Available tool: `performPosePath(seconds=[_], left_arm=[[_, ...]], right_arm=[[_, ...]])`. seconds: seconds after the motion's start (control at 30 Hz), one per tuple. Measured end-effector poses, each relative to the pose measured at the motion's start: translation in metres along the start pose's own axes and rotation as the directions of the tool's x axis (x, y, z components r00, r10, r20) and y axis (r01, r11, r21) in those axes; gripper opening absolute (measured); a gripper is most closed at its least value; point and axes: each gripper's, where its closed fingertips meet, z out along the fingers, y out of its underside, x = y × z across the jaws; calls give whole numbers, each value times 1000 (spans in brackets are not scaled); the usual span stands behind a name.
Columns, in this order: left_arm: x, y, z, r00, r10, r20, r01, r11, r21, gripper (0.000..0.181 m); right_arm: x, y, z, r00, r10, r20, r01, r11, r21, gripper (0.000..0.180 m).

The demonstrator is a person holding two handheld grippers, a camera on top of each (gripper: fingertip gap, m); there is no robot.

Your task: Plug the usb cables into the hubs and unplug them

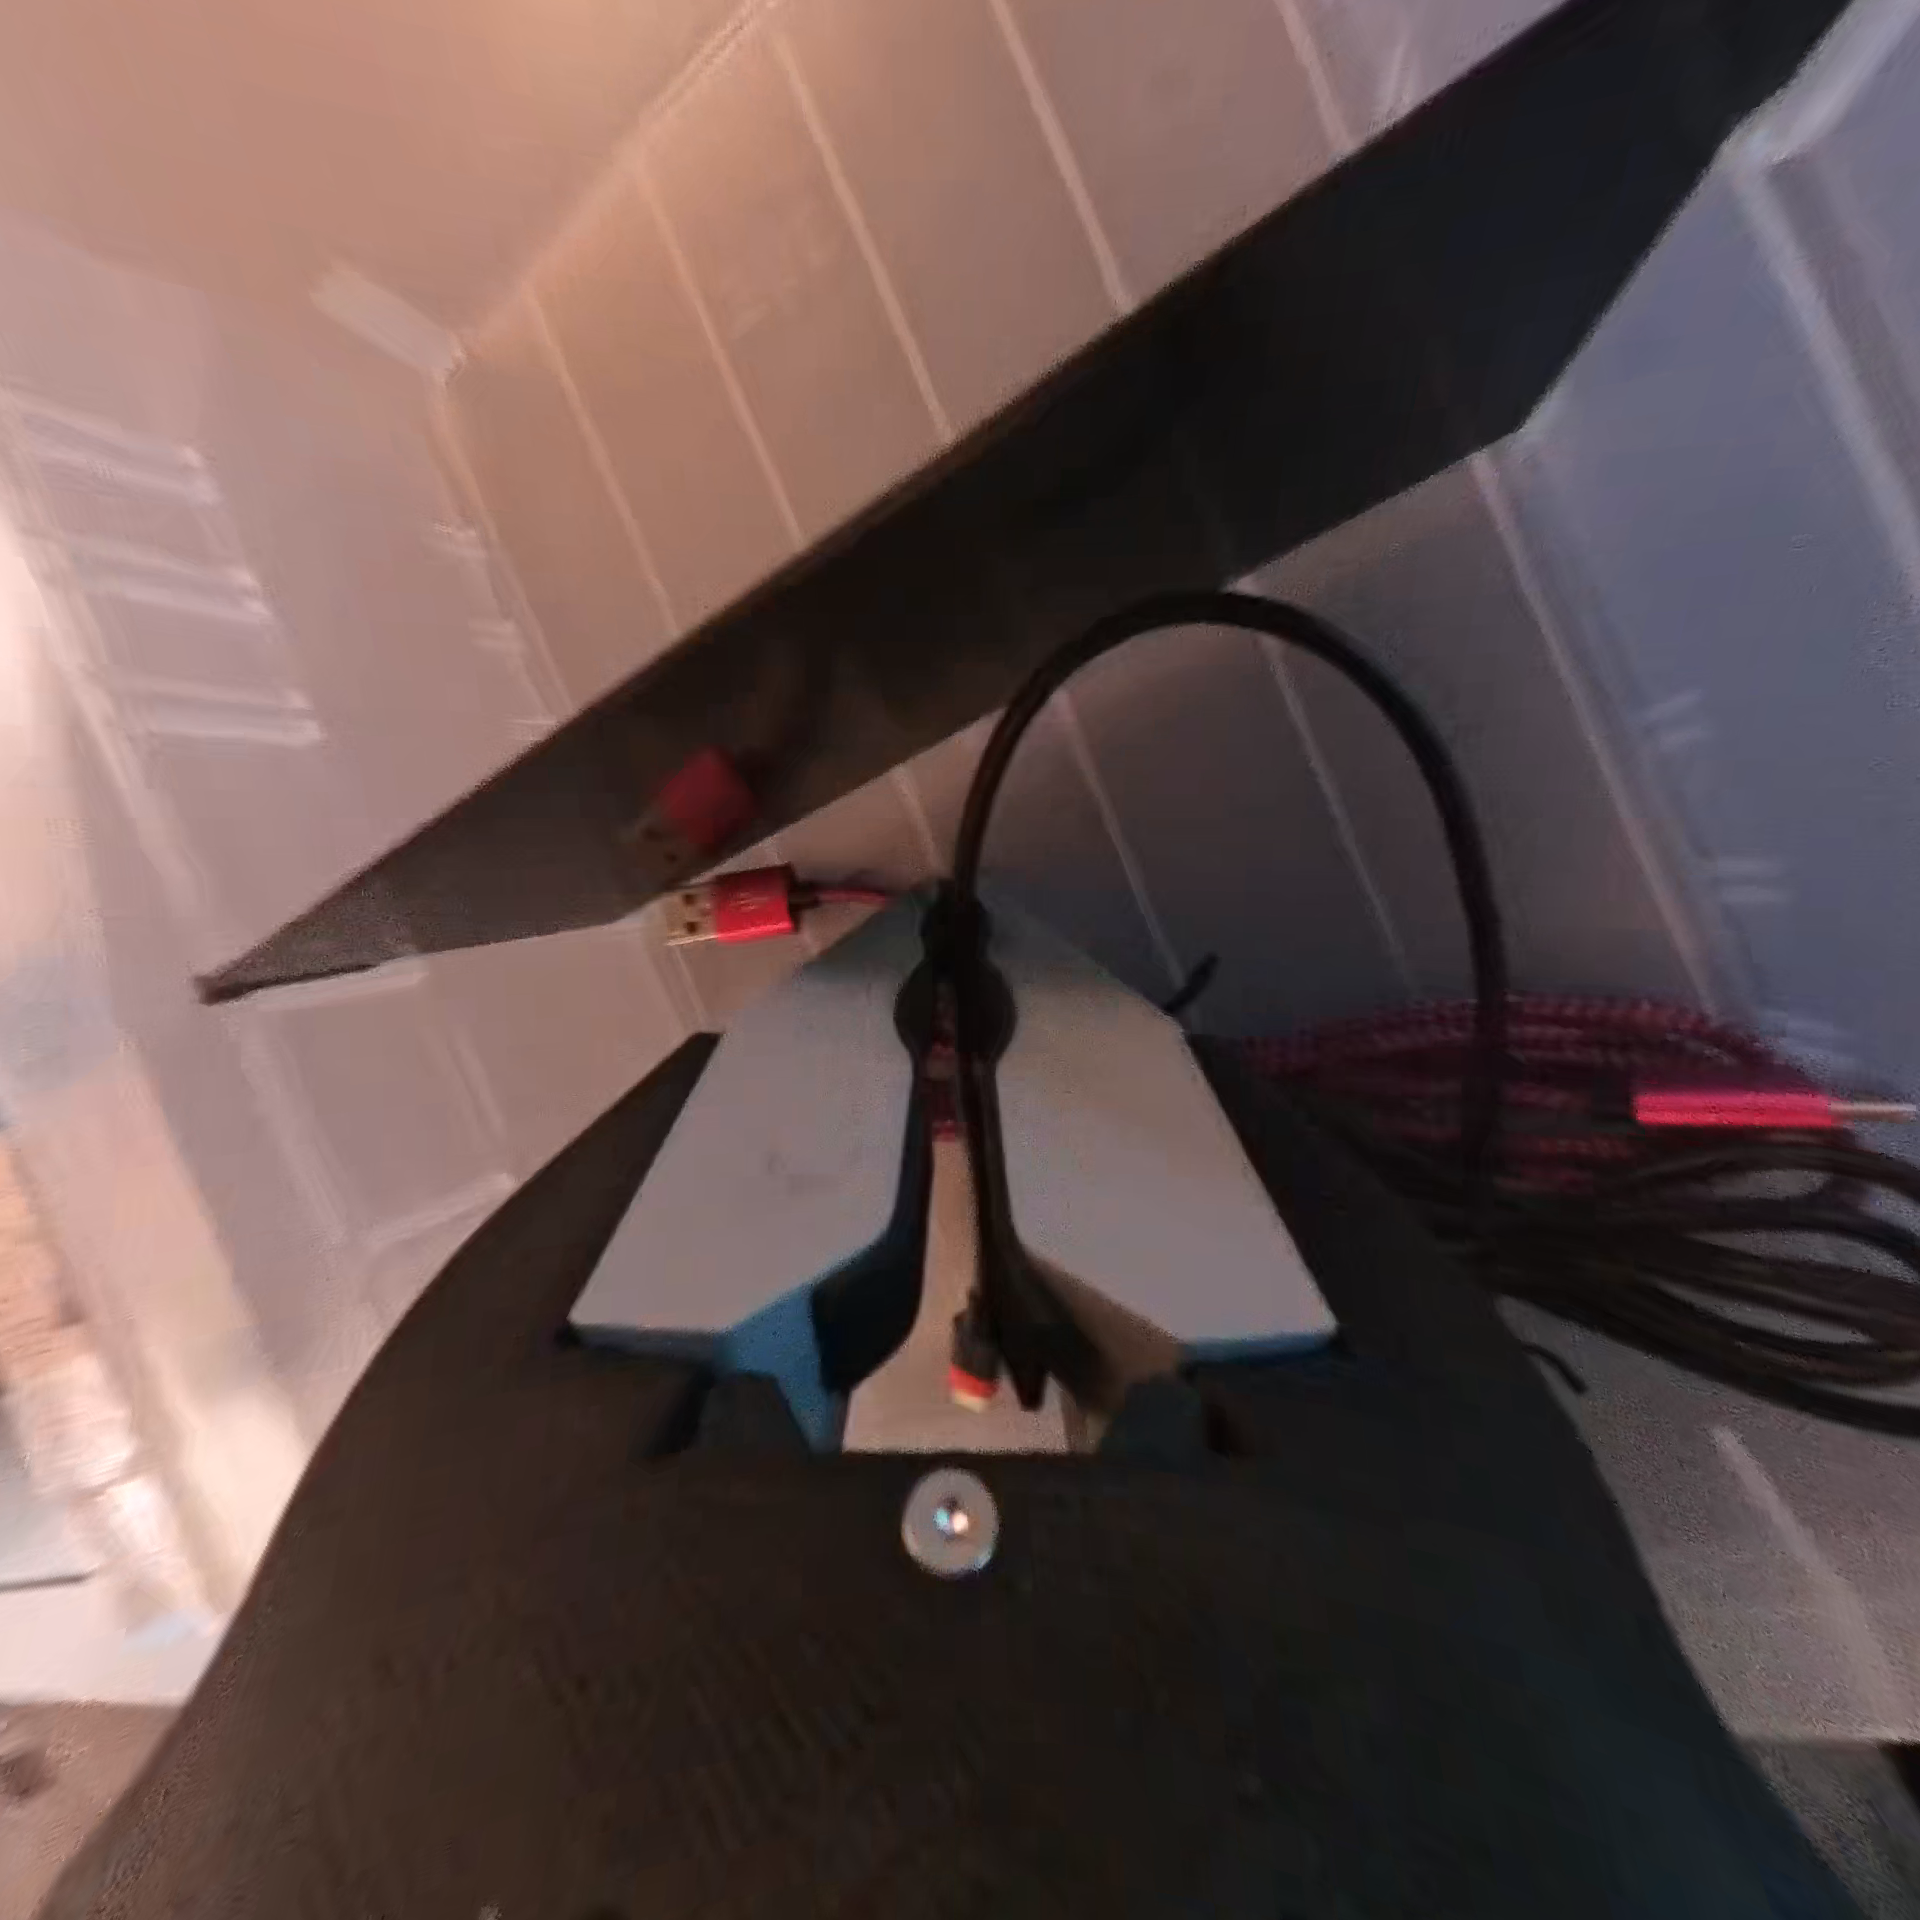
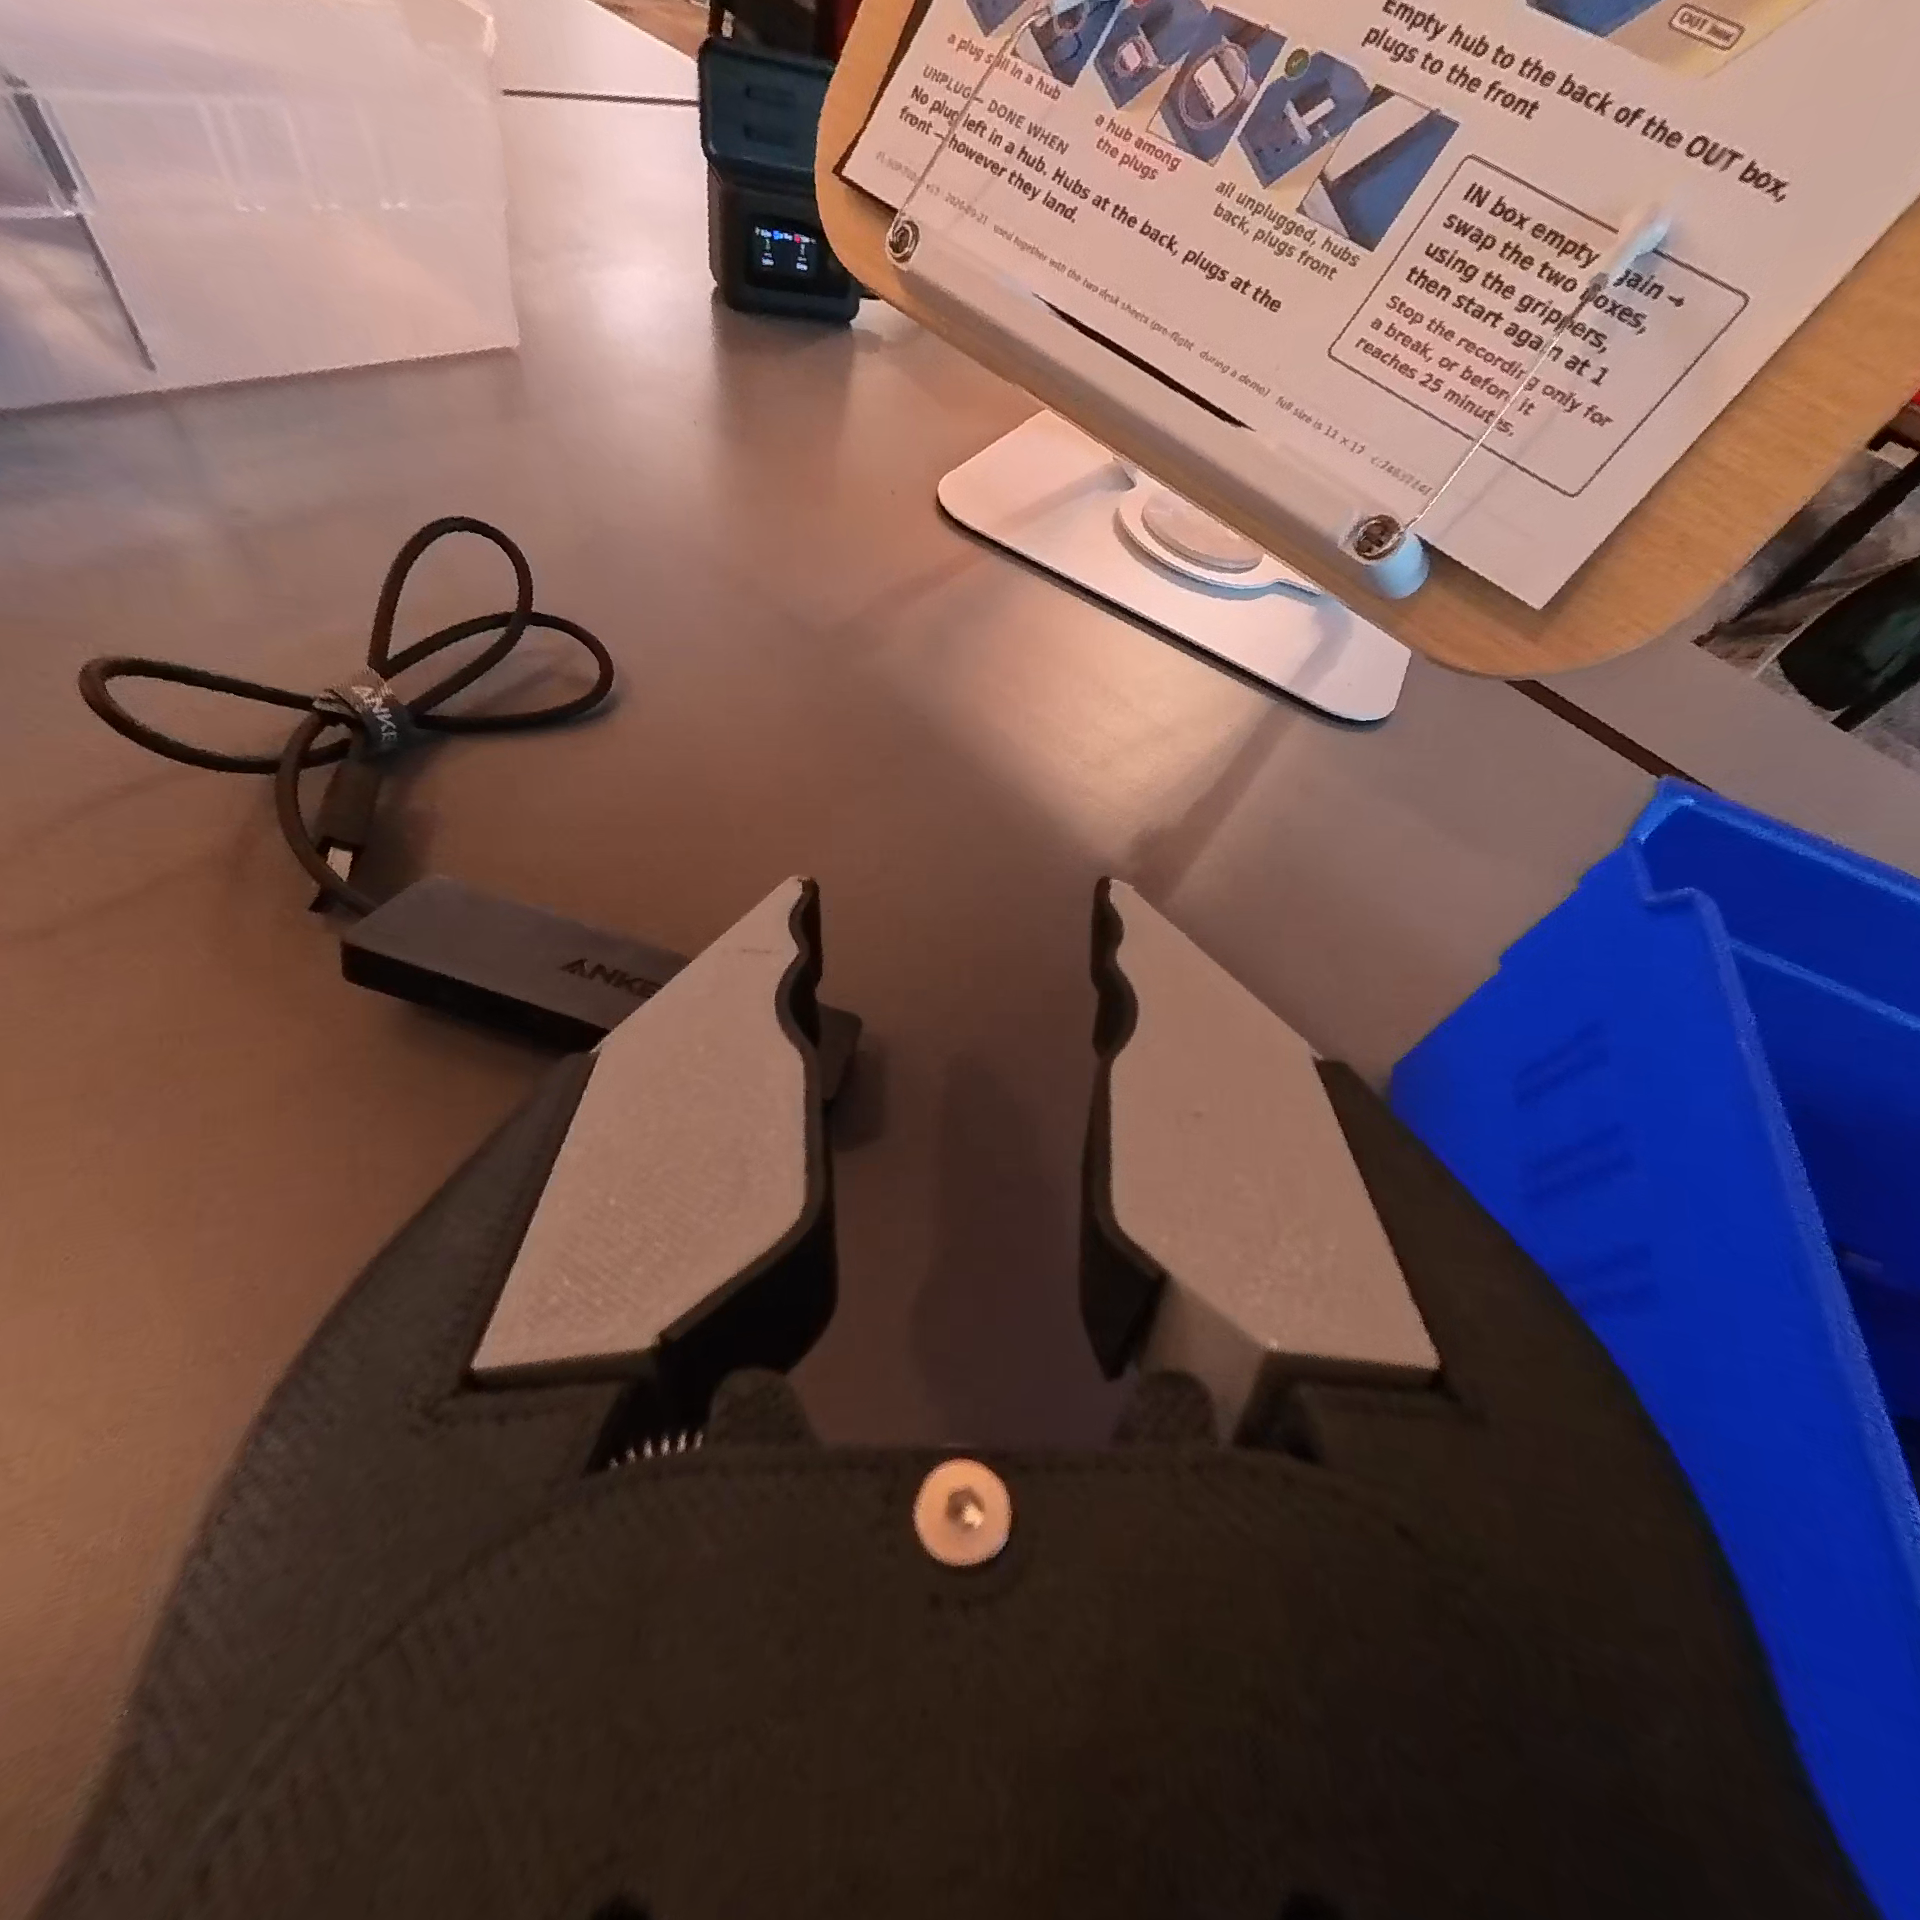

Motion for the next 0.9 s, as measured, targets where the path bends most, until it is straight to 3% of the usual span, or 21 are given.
performPosePath(seconds=[0.07, 0.23, 0.4, 0.53, 0.73, 0.9], left_arm=[[-12, -2, -9, 997, 37, 63, -35, 999, -19, 0], [-43, -40, -91, 976, -32, 217, -20, 972, 236, 0], [-30, -106, -204, 984, -76, 163, -36, 806, 591, 0], [9, -152, -260, 996, 10, 85, -67, 716, 694, 0], [125, -201, -277, 959, 261, -115, -89, 657, 748, 0], [233, -212, -241, 865, 458, -205, -176, 659, 731, 0]], right_arm=[[0, 1, 0, 1000, -11, -7, 11, 1000, -6, 49], [1, 0, -2, 1000, 12, -1, -12, 1000, 10, 49], [-2, -3, -3, 1000, 9, 8, -9, 1000, 22, 49], [-2, -4, -3, 1000, 11, 11, -11, 1000, 27, 49], [-8, -15, -9, 997, 28, 67, -34, 995, 95, 52], [-25, -35, -23, 982, 15, 187, -54, 977, 208, 64]])
